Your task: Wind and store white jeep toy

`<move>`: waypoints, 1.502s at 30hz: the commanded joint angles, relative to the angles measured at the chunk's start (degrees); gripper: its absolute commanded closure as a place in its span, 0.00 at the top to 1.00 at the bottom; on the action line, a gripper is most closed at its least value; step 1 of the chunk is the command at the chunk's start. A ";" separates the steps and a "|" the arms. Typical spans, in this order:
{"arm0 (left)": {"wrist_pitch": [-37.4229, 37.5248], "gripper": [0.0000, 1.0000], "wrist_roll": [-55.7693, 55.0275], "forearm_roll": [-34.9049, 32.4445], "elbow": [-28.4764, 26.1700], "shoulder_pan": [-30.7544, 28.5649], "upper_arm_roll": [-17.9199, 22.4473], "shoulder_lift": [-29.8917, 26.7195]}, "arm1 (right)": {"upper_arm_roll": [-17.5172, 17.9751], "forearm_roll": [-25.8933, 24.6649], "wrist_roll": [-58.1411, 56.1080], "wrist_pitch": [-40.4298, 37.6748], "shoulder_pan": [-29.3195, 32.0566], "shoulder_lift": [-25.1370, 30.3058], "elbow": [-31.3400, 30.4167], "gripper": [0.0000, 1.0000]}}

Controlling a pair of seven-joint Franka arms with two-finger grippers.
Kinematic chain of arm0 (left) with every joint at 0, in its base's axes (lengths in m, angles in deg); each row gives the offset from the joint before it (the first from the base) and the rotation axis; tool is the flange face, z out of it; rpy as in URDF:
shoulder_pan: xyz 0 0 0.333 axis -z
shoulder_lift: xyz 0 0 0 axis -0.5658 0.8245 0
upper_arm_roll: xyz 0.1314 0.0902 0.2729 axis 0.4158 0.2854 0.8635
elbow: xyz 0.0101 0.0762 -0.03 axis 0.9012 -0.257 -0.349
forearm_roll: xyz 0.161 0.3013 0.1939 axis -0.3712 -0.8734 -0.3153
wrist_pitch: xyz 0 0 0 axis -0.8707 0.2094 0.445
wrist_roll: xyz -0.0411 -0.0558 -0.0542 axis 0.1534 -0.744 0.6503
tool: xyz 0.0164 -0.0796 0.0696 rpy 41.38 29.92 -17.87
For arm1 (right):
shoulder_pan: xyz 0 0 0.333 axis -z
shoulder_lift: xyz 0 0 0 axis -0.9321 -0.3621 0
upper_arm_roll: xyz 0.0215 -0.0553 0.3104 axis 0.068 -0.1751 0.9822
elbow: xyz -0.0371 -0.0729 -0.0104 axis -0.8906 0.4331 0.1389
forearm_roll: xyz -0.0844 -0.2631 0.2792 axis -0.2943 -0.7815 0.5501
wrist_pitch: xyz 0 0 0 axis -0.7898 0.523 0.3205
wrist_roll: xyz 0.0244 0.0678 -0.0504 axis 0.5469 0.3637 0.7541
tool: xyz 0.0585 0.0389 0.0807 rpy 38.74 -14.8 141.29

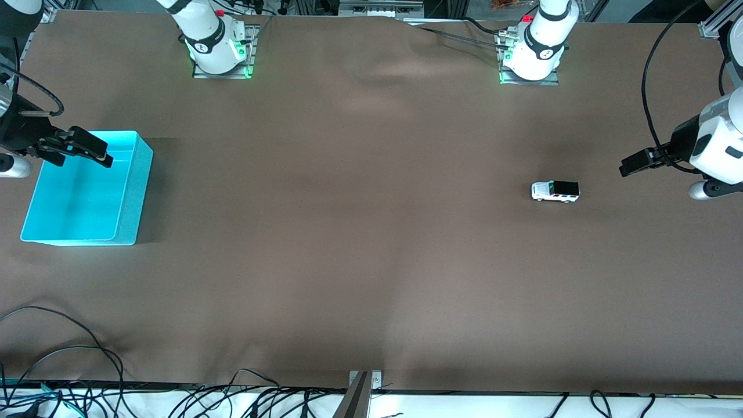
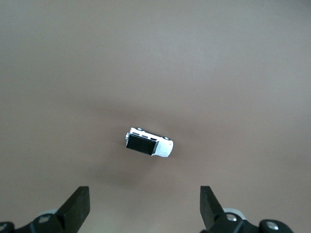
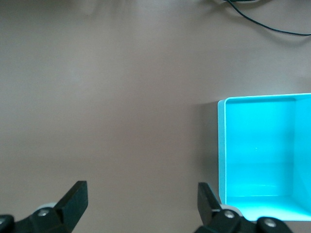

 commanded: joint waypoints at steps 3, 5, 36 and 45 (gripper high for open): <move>0.94 1.00 -3.64 -1.25 0.42 0.05 -0.26 0.65 | -0.33 0.31 0.26 -0.31 0.14 -1.52 1.02 1.00; 1.20 1.00 -5.48 -1.25 0.33 0.05 -0.18 0.82 | -0.42 0.40 0.17 -0.22 0.31 -1.61 1.02 1.00; -5.99 1.00 -66.03 -1.16 -7.92 0.14 -0.62 5.31 | -0.06 -1.44 0.35 -0.05 -0.39 -1.26 0.58 1.00; -14.25 1.00 -71.75 -1.25 -17.68 -0.21 -0.62 2.85 | -0.15 -3.12 0.43 0.13 -1.44 -1.35 0.58 1.00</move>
